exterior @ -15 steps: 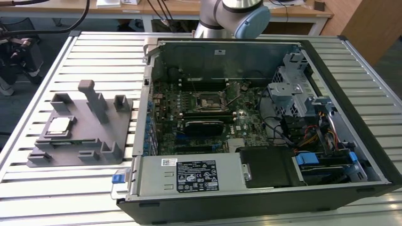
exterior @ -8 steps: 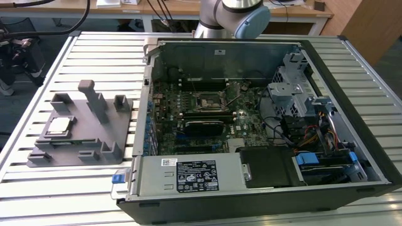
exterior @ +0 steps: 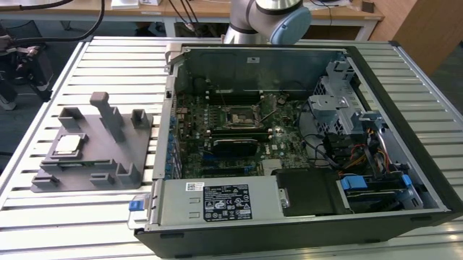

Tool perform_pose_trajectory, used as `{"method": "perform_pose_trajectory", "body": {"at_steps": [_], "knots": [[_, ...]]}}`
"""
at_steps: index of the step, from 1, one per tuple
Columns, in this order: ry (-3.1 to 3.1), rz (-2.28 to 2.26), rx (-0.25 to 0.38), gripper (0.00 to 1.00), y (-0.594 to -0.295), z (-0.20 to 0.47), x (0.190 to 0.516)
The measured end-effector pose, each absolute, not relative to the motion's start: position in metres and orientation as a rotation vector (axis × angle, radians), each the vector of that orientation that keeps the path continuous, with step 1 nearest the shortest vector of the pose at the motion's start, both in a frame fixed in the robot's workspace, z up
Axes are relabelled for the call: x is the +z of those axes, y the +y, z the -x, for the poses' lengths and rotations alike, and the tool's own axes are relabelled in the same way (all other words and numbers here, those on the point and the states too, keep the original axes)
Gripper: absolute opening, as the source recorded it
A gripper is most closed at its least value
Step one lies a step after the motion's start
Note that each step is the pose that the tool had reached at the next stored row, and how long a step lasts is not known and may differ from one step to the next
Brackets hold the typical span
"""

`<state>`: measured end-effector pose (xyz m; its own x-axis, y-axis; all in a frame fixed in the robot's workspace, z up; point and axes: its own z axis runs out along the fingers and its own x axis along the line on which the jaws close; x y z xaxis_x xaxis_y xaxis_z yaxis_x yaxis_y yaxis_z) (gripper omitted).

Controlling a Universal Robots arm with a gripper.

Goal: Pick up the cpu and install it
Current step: 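Pick up the cpu and move it towards the insertion slot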

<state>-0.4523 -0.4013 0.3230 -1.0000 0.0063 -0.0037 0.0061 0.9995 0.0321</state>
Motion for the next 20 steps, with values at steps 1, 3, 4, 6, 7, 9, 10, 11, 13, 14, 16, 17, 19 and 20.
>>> {"method": "perform_pose_trajectory", "body": {"at_steps": [1, 3, 4, 6, 7, 9, 10, 11, 13, 14, 16, 17, 19, 20], "knots": [[3.137, -0.009, 0.044, 0.63, -0.401, 0.452, 0.322], [3.137, -0.009, 0.039, 0.63, -0.401, 0.452, 0.319], [3.138, -0.009, 0.039, 0.63, -0.401, 0.452, 0.318], [3.137, -0.009, 0.039, 0.63, -0.401, 0.452, 0.315], [3.137, -0.009, 0.039, 0.63, -0.401, 0.452, 0.313], [3.138, -0.009, 0.039, 0.63, -0.401, 0.452, 0.31], [3.138, -0.009, 0.039, 0.63, -0.401, 0.452, 0.309], [3.138, -0.009, 0.039, 0.63, -0.401, 0.452, 0.308], [3.137, -0.009, 0.039, 0.63, -0.401, 0.452, 0.307], [3.138, -0.009, 0.039, 0.63, -0.401, 0.452, 0.306], [3.138, -0.009, 0.039, 0.63, -0.401, 0.452, 0.306], [3.138, -0.009, 0.039, 0.63, -0.401, 0.452, 0.306], [3.138, -0.01, 0.039, 0.63, -0.401, 0.452, 0.305], [3.138, -0.01, 0.039, 0.63, -0.401, 0.452, 0.305]]}}
